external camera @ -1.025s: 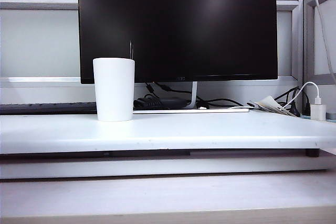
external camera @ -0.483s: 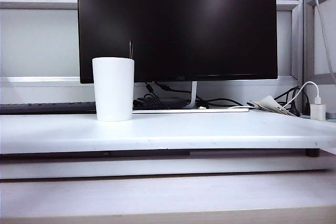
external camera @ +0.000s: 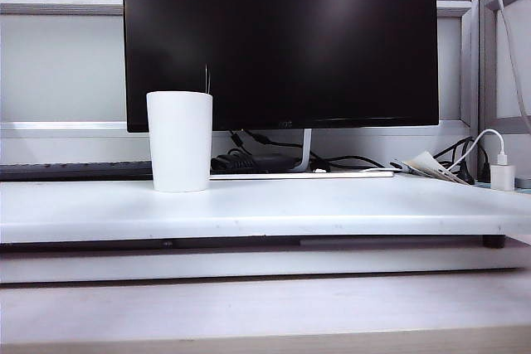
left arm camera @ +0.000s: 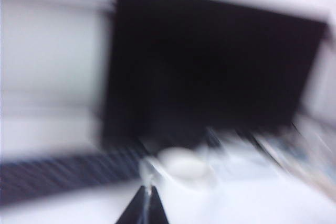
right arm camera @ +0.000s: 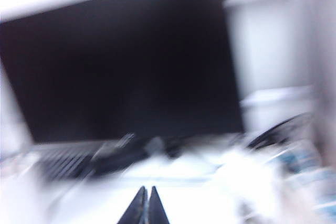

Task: Pick up a spoon and stir the liquid in the cup.

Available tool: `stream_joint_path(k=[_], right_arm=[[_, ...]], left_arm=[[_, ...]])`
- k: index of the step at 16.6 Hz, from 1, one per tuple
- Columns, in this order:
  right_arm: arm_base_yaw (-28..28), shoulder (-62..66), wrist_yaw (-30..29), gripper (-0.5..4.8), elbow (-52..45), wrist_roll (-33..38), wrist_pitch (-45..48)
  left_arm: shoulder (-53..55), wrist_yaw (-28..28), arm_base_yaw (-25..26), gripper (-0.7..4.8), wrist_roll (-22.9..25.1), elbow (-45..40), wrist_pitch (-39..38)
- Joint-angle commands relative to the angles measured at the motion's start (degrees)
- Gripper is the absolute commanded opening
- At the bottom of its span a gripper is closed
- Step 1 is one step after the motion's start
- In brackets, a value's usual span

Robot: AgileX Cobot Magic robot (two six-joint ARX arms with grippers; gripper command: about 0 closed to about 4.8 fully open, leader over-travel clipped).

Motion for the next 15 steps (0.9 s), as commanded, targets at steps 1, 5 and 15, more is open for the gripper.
stream_joint_path(k=[1,5,15], right_arm=[[0.1,14.8,-10.8,-0.01,8.4,0.0,0.5],[5.4,39.5,-22.3,-0.01,24.9,-2.0,0.2],[23.9,74.2,-23.5,3.01,49.1,-8.0,0.2]], left_arm=[[17.0,8.0,-0.2,-0.05,0.2,8.9,-2.4],[35.6,9.8,-1.9,-0.05,8.8,25.3,-17.3],[47.4,17.0,-6.3,-0.05,12.3,27.9,-17.2]])
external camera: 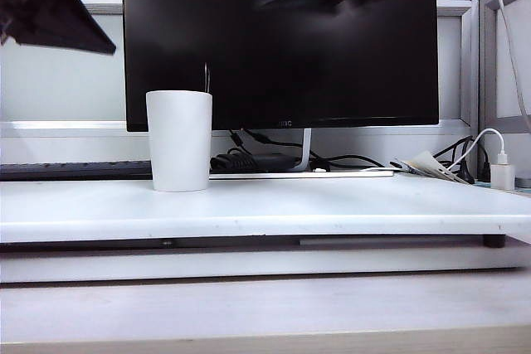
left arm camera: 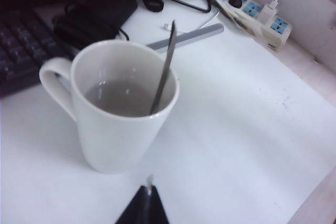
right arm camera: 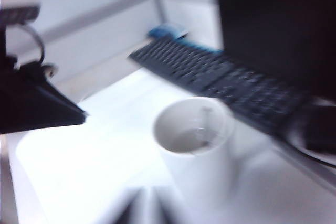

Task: Pick up a spoon and stir the liquid in the cup.

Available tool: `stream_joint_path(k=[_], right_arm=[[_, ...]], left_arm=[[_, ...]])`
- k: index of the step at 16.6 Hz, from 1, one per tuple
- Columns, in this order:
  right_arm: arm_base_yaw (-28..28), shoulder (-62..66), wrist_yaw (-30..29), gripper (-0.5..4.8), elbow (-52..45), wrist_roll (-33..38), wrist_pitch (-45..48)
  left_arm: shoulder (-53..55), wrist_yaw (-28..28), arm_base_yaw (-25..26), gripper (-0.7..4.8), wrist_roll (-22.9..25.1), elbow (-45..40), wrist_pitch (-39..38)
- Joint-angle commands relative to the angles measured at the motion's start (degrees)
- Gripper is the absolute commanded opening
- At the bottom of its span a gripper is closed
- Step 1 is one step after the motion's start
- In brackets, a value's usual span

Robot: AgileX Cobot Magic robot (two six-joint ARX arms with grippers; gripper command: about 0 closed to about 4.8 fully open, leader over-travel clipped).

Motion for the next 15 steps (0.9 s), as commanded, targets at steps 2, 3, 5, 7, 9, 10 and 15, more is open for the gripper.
stream_joint_path(k=[2,3,5,7,9,10,15], right_arm=[[2.6,9.1,3.6,3.34,6.6,-1.0,1.4],[2.7,11.6,3.5,3.34,8.6,-1.5,1.9],[3.7,15.0,6.3,3.38,11.8,-2.1,2.5],[4.8,16.6,11.0,3.38,12.2,-2.6,6.7],[6.3,18.0,15.6,3.38,12.3,-4.8,9.9],[7.3,18.1,21.0,3.38,12.3,-5.6,9.9],[12.0,21.2,33.2,3.38,14.1,-8.0,12.2]], left_arm=[[-0.4,3.3,0.0,-0.05,-1.2,0.3,1.5],[-0.4,3.2,0.0,-0.05,-1.2,0.3,1.8],[-0.4,3.2,0.0,-0.05,-1.2,0.3,2.0],[-0.4,3.2,0.0,-0.05,-1.2,0.3,2.0],[-0.4,3.2,0.0,-0.05,-1.2,0.3,2.1],[-0.4,3.3,0.0,-0.05,-1.2,0.3,2.3],[-0.4,3.3,0.0,-0.05,-1.2,0.3,3.0]])
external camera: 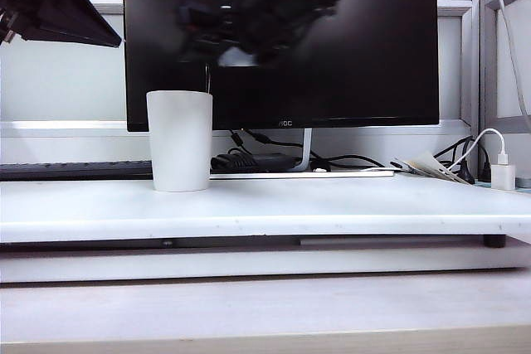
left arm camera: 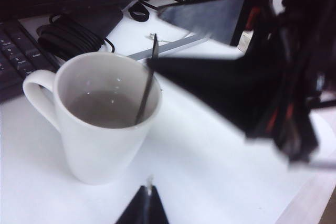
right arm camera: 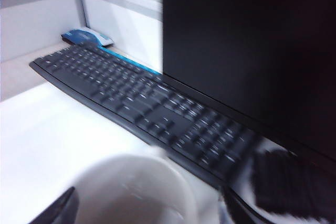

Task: Pick up a spoon and stir the liquid in the cup.

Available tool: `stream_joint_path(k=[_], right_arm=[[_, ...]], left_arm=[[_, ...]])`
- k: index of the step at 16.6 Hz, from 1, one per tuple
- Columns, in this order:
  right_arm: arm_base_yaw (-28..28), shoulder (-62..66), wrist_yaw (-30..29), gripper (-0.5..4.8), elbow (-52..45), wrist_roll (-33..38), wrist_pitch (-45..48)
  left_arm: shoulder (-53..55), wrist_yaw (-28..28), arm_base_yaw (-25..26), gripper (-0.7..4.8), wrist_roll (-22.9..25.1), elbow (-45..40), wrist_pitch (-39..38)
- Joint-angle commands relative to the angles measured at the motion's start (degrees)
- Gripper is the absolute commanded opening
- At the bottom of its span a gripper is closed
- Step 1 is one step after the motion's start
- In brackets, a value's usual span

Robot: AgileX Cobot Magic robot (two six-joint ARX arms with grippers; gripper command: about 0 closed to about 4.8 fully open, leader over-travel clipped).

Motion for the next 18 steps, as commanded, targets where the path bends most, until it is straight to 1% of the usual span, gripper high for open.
stream_joint_path(k=[1,2,3,5,7,8,9,10,11,15,17,18], right_arm=[[1.9,2.2,8.7,3.38,2.4,-0.3,0.5],[2.1,2.6,10.8,3.38,3.0,-0.2,0.0],[2.3,2.8,11.6,3.37,3.1,-0.1,-0.2],[2.2,2.9,11.7,3.31,3.1,-0.1,-2.9],[2.3,3.0,11.7,2.74,3.1,-0.1,-3.7],[2.3,3.0,11.7,2.07,3.1,-0.1,-4.2],[2.3,3.0,11.7,1.60,3.1,-0.1,-4.3],[2.3,3.0,11.7,0.84,3.1,-0.1,-4.0],[2.3,3.0,11.7,-0.08,3.1,-0.1,-3.8],[2.5,2.8,11.7,-0.07,3.5,-0.1,-2.2],[2.4,2.9,11.5,-0.07,3.5,0.3,0.3],[2.4,3.1,9.7,-0.07,3.5,3.3,3.0]], left_arm=[[-0.2,0.5,0.0,-0.05,-0.2,0.3,1.6],[-0.3,0.5,0.0,-0.05,-0.2,0.3,1.6],[-0.3,0.5,0.0,-0.05,-0.2,0.3,1.6],[-0.3,0.7,0.0,-0.05,-0.2,0.3,1.8],[-0.3,0.7,0.0,-0.05,-0.2,0.3,2.3],[-0.3,0.7,0.0,-0.05,-0.2,0.3,2.8],[-0.3,0.7,0.0,-0.05,-0.2,0.3,2.9],[-0.3,0.7,0.0,-0.05,-0.2,0.3,2.9],[-0.3,0.7,0.0,-0.05,-0.2,0.3,2.9],[-0.3,0.7,0.0,-0.05,-0.2,0.3,3.5],[-0.3,1.7,0.0,-0.05,-0.2,0.3,3.5],[-0.3,1.7,0.0,-0.05,-0.2,0.3,3.5]])
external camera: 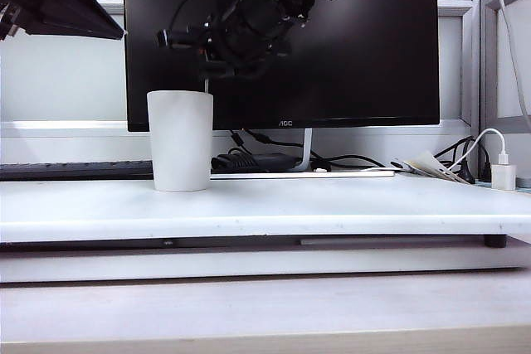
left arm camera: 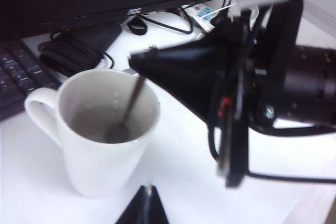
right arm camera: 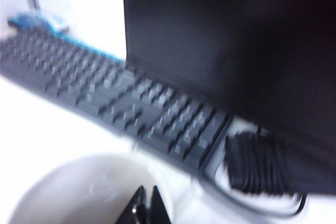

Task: Pick up a spoon and stir the liquid in the cup.

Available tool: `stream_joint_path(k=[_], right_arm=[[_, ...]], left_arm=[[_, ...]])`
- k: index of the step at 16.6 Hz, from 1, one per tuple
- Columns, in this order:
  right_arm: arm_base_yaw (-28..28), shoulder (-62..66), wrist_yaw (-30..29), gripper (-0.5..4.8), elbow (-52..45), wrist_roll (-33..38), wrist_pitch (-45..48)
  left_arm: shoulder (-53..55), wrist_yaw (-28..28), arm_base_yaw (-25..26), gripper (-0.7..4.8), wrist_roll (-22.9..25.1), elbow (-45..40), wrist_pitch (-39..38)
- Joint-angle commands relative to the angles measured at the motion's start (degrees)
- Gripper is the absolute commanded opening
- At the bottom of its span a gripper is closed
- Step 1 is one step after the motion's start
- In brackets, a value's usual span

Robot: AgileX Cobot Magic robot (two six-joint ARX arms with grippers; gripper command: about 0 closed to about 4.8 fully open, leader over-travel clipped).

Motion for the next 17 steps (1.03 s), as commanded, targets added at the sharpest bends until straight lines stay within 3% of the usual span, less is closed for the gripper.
stream_joint_path(k=[1,2,5,8,10,12,14,17], right_arm=[[0.1,0.2,-4.4,-0.07,0.4,4.4,7.4],[0.2,0.4,-5.6,-0.07,0.4,4.4,8.7],[-0.1,0.2,-16.8,-0.07,0.4,6.1,5.9],[-1.1,-1.5,-16.2,-0.07,0.4,5.4,-4.4],[-2.3,-2.1,-11.1,-0.07,0.4,3.2,-6.4],[-2.8,-0.7,-9.4,-0.07,0.4,2.3,1.5],[-2.6,1.5,-12.6,-0.07,0.5,5.1,8.9],[-2.1,1.8,-18.7,-0.07,0.5,9.1,7.9]], left_arm=[[-0.2,0.9,0.0,-0.05,-0.2,0.3,0.9],[-0.2,0.9,0.0,-0.05,-0.2,0.3,0.9],[-0.2,0.9,0.0,-0.05,-0.2,0.3,0.8],[-0.2,0.9,0.0,-0.05,-0.2,0.3,0.9],[-0.2,0.9,0.0,-0.05,-0.2,0.3,1.2],[-0.2,0.9,0.0,-0.05,-0.2,0.3,1.2],[-0.2,0.9,0.0,-0.05,-0.2,0.3,1.2],[-0.2,0.9,0.0,-0.05,-0.2,0.3,1.2]])
